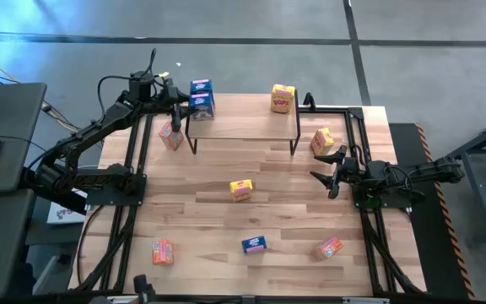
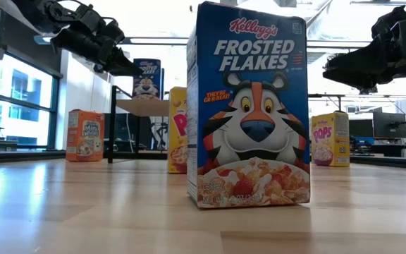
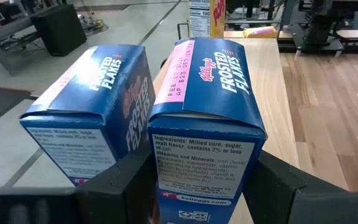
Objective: Stack cereal on shelf
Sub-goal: Put the top blue cereal box on the shelf aligned with the other blue cereal box
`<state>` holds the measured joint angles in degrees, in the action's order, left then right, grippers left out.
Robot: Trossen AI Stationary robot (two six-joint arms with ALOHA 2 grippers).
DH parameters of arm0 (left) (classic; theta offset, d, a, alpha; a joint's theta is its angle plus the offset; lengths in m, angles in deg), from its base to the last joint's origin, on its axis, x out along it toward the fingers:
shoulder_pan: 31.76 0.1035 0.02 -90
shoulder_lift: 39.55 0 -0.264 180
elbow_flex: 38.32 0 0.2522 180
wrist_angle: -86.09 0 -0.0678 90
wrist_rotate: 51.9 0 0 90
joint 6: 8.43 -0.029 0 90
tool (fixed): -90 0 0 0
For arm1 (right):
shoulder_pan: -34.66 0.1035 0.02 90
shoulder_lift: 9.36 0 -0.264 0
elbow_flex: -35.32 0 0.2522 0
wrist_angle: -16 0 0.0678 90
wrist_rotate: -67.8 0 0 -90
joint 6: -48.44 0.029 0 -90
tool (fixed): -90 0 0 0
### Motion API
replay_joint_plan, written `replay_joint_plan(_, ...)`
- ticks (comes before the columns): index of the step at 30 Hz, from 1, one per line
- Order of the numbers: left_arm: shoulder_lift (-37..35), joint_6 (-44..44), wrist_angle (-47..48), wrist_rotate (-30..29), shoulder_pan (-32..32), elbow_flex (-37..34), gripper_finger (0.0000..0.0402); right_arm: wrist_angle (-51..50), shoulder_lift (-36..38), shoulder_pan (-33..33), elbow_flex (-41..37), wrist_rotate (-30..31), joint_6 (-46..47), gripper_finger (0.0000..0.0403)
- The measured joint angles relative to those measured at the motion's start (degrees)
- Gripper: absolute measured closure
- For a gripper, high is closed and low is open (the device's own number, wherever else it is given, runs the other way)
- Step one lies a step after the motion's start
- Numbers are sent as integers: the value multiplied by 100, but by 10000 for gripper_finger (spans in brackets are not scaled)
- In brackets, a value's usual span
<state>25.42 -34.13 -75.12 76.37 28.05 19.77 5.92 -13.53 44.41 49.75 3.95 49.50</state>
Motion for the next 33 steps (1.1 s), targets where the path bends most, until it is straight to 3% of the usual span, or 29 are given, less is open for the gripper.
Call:
replay_joint_plan(15,115,10,-145,-46,17,0,203,0,0,-2,0,2,0,134)
replay_joint_plan(33,253,311,-180,-301,15,-4,119,0,0,-1,0,2,0,134)
